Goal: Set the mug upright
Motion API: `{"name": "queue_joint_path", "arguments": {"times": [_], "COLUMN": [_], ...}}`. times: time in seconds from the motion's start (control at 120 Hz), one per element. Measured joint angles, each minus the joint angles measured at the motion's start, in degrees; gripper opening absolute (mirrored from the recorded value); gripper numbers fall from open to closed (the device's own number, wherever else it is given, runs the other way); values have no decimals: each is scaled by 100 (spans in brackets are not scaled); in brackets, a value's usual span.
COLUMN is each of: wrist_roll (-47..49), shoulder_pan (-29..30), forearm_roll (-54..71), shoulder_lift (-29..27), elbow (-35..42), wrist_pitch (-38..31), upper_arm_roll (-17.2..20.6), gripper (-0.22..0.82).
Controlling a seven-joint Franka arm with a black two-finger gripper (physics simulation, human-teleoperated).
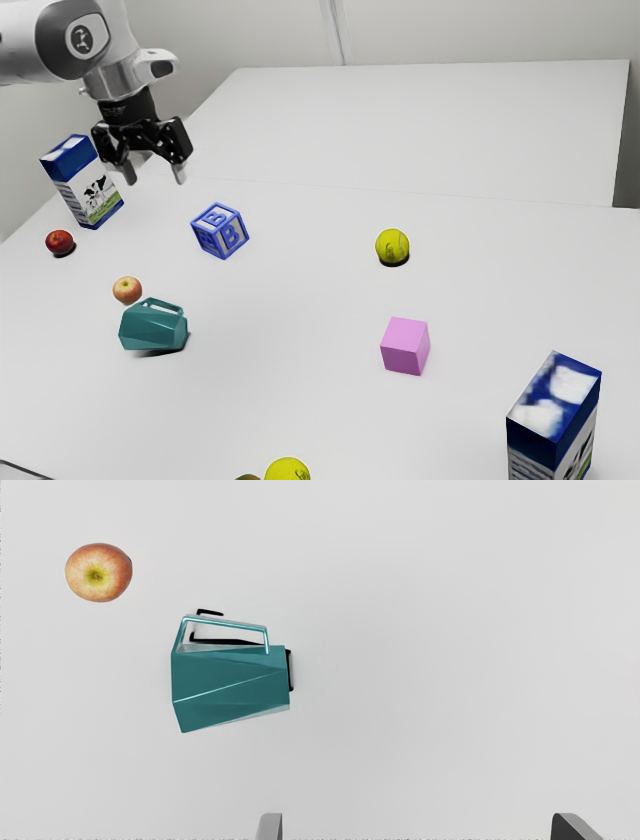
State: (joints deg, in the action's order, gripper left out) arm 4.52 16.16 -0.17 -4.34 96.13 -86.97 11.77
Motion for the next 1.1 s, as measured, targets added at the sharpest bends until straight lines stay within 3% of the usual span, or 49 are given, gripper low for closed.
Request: {"name": "queue_joint_path", "arguments": {"times": [0.675,0.917,1.1], "wrist_roll": [-1091,-1610,-2022], "shoulder_pan": [1591,1900,2084], "forearm_roll": [-706,-999,-1165], "shoulder_lift": [796,858,991], "elbow": [71,834,1004], "wrist_pitch": [0,-369,-628], "upper_arm_roll": [-202,-336,-492], "gripper": [58,58,57]}}
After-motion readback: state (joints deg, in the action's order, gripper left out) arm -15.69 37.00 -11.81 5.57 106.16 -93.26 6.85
